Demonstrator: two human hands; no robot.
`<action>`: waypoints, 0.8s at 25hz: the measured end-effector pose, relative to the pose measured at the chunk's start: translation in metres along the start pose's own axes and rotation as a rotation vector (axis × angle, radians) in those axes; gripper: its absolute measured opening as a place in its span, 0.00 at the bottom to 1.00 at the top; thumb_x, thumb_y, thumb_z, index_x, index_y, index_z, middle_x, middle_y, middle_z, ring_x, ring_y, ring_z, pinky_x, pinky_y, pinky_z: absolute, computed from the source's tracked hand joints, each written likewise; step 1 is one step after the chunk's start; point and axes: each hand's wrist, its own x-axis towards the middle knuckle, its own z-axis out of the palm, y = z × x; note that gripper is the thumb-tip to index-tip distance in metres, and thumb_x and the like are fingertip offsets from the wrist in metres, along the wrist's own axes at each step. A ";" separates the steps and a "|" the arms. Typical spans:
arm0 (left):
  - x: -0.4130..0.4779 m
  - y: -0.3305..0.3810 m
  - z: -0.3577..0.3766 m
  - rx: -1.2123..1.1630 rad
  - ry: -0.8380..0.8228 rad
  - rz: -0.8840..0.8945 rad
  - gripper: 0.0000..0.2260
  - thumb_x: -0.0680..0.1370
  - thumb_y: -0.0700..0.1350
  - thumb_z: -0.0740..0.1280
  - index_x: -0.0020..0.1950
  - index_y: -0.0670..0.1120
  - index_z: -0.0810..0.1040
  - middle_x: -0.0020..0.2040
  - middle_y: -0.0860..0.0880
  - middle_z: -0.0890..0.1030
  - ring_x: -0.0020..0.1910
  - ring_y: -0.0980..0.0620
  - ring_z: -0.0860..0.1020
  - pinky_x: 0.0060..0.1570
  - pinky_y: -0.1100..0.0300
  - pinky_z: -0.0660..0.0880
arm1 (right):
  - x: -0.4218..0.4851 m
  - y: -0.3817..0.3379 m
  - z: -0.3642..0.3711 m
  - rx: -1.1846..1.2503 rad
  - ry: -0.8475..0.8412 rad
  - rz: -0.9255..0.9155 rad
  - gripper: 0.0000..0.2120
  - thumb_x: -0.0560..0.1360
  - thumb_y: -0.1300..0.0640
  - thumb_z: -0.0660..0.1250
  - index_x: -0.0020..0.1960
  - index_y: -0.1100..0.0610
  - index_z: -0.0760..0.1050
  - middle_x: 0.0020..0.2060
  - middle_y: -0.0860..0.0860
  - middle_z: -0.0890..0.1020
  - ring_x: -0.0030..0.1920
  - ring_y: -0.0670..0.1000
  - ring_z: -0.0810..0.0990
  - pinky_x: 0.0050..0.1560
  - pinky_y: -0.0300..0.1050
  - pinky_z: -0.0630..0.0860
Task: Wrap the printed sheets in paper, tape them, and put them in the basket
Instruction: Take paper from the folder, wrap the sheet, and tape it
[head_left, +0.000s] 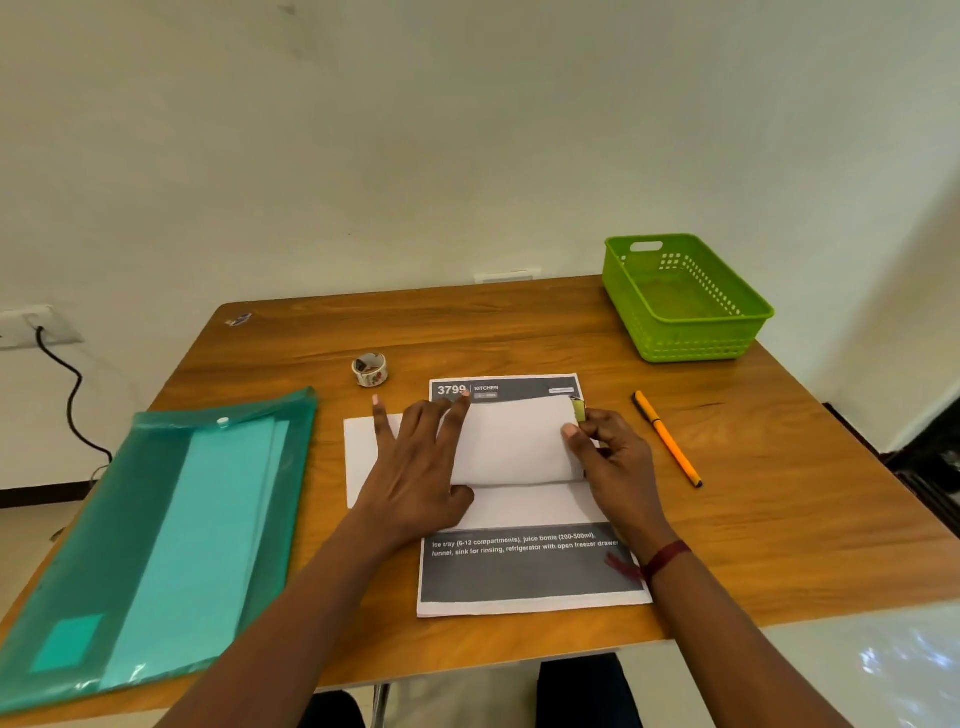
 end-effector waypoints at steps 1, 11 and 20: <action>0.002 0.003 0.000 -0.002 -0.006 0.006 0.45 0.69 0.63 0.66 0.78 0.50 0.47 0.75 0.46 0.62 0.74 0.45 0.60 0.71 0.30 0.39 | 0.000 0.000 0.000 -0.003 -0.011 -0.013 0.06 0.76 0.52 0.69 0.45 0.52 0.82 0.52 0.50 0.81 0.53 0.46 0.80 0.45 0.40 0.76; 0.009 -0.023 -0.010 0.027 0.184 -0.071 0.46 0.66 0.61 0.69 0.78 0.47 0.54 0.69 0.43 0.69 0.70 0.42 0.65 0.70 0.28 0.41 | 0.000 0.006 -0.005 -0.004 0.148 0.013 0.06 0.80 0.57 0.64 0.55 0.56 0.77 0.50 0.46 0.82 0.51 0.43 0.79 0.52 0.47 0.77; -0.004 -0.051 0.000 0.021 0.140 -0.155 0.46 0.63 0.64 0.71 0.75 0.47 0.60 0.68 0.42 0.70 0.69 0.40 0.66 0.69 0.25 0.44 | -0.011 0.012 0.016 -0.962 -0.273 -0.390 0.24 0.75 0.33 0.59 0.61 0.47 0.76 0.54 0.46 0.79 0.60 0.50 0.73 0.62 0.52 0.69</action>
